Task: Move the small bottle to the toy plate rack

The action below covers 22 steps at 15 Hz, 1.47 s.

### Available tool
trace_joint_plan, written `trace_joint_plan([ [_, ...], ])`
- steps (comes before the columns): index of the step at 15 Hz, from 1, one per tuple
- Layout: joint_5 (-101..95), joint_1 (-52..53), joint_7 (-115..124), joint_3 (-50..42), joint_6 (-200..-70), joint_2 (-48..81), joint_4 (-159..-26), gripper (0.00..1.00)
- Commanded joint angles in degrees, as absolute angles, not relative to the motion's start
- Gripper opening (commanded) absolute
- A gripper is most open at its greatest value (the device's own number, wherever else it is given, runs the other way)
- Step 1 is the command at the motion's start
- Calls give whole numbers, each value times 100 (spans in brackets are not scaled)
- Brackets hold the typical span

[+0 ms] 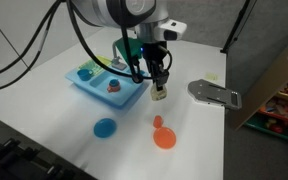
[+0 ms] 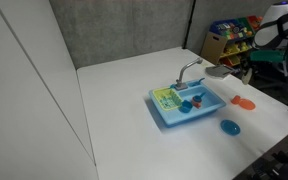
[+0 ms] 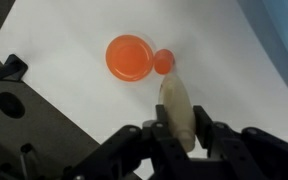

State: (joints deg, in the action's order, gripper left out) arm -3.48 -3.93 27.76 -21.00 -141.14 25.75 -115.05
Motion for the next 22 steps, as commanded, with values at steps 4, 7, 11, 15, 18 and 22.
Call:
trace_joint_plan([
  [4,-822,127,3283,-1884,-13924,2041,-11904,10],
  [7,-740,233,3307,-1639,-13698,2006,-11848,9],
  [11,-535,187,3253,-1354,-13393,1941,-11784,9],
  [15,-648,163,3236,-1317,-13505,2064,-11751,32],
  [18,-646,151,3236,-1319,-13502,2062,-11751,32],
  [22,-554,181,3060,-1148,-13600,2028,-11772,9],
])
